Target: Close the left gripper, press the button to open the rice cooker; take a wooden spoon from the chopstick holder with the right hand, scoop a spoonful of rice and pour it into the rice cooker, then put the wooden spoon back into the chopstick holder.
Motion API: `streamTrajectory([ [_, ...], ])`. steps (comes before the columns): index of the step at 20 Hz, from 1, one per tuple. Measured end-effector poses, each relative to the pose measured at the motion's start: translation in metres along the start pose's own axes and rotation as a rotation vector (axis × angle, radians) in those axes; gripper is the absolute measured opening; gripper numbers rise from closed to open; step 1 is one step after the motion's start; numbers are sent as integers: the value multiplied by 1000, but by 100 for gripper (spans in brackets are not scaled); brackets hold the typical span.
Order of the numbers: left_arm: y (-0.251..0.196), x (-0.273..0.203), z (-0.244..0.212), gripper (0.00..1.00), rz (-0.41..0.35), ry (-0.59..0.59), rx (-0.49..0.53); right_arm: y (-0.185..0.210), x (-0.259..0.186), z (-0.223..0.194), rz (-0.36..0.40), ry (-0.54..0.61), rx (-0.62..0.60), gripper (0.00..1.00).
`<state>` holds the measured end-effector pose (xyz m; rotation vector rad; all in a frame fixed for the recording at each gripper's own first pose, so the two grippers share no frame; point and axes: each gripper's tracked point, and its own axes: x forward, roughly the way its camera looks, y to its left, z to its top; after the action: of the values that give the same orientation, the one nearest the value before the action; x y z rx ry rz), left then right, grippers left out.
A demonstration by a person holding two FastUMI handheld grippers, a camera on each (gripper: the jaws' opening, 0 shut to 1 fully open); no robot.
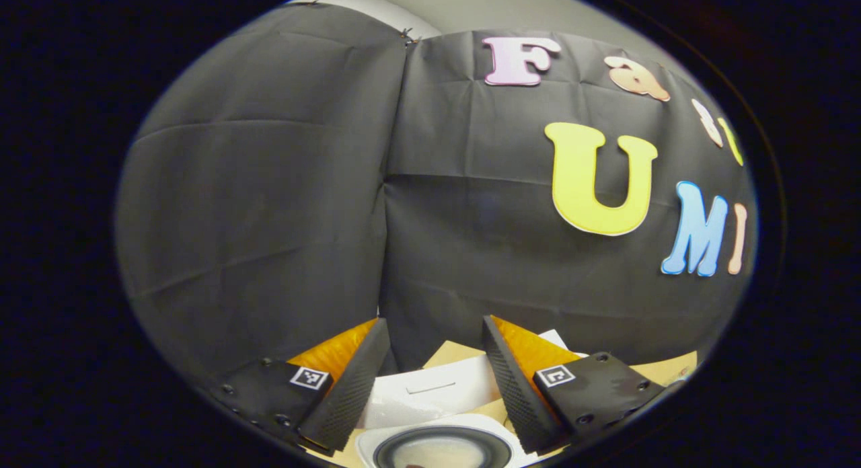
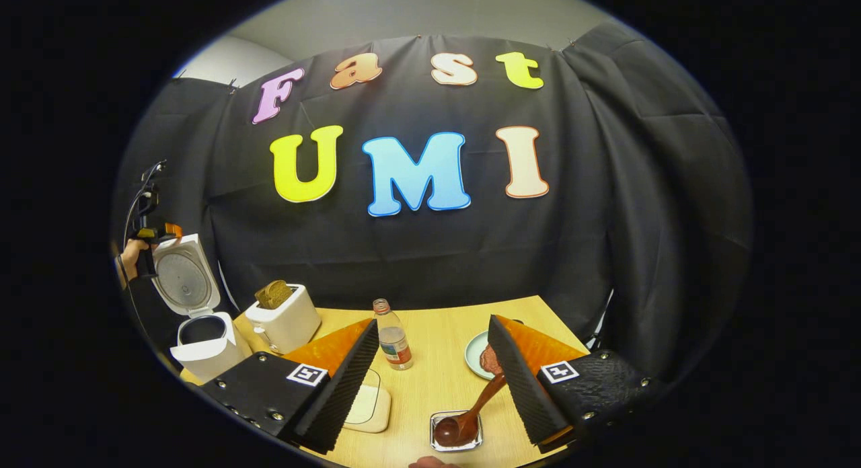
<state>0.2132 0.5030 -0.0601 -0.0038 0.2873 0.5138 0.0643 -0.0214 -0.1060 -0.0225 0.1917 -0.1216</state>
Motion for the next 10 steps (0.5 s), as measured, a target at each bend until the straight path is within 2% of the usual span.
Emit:
streamTrajectory([
  [2,-7,-17,-5,99,-6,-15,-8,5,-2,8,20,-15,-13,99],
  [4,-14,-33,-12,95,-12,-39,-12,9,-8,27,38,-59,-13,99],
  [7,-24,-56,-26,96,-9,-83,0,11,-19,55,55,-121,-10,96],
  [9,-30,-70,-37,92,-9,-112,16,11,-24,65,64,-140,-15,99],
  [10,-33,-75,-42,95,-10,-123,22,10,-26,67,64,-146,-20,99],
])
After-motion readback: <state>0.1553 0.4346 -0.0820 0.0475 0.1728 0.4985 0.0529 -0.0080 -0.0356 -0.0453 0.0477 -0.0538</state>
